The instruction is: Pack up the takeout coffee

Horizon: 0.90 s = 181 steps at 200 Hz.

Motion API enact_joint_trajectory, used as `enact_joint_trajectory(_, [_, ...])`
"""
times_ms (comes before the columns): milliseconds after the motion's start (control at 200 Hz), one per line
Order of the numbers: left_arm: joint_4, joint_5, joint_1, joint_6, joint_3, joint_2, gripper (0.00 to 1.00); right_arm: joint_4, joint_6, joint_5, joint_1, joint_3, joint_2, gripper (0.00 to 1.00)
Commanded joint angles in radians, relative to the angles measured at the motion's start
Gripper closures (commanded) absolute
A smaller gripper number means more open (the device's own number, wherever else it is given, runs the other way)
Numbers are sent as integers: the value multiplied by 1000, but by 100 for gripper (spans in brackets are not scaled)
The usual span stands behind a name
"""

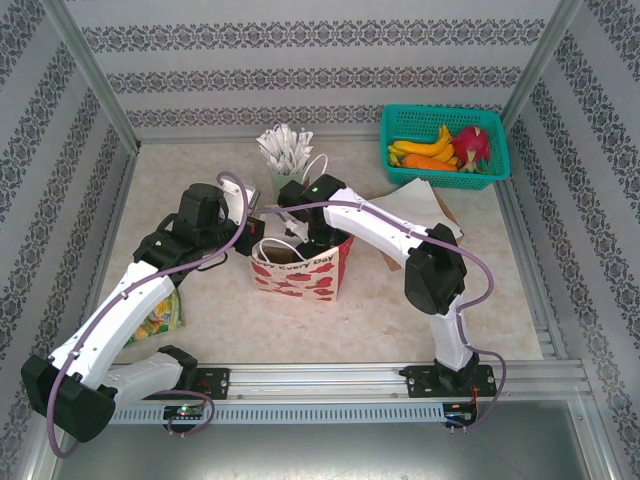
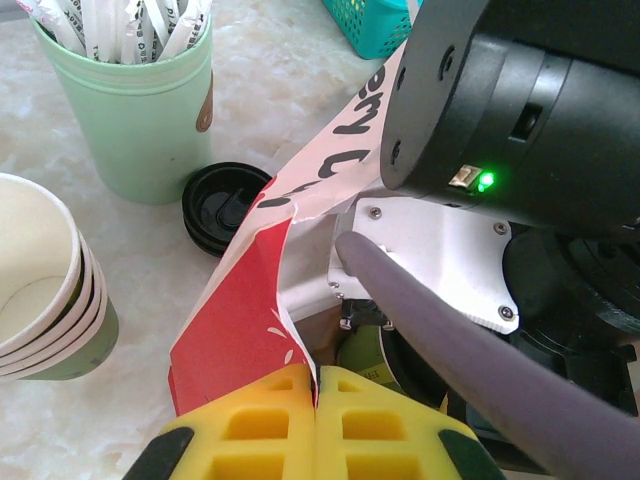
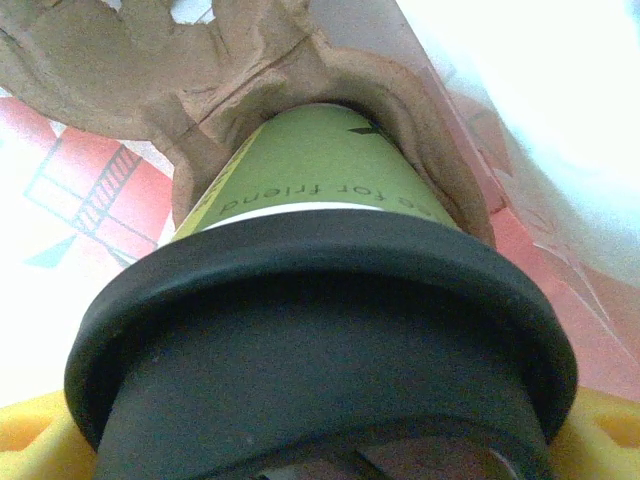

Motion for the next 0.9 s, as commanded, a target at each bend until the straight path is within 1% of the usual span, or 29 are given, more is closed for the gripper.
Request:
enact_joint_trajectory(0, [-19, -24, -10, -1, -19, -1, 100, 7, 13, -24, 14, -30, -20, 14])
enact_joint_trajectory(30, [-19, -27, -10, -2, -20, -2, 100, 8, 13, -21, 14, -30, -23, 10])
enact_joint_trajectory(65, [-20, -27, -9, -1, -21, -3, 100, 8, 15, -16, 16, -31, -25, 3])
enact_joint_trajectory(80, [-21, -29, -10, -1, -21, -4, 100, 9, 15, -16, 16, -32, -27, 2])
enact_joint_trajectory(619, [-27, -50, -12, -26, -36, -20, 100, 43, 21, -16, 19, -53, -97, 2])
enact_joint_trajectory(899, [-35, -40, -10, -32, -33, -18, 100, 47, 19, -16, 20, -62, -126, 2])
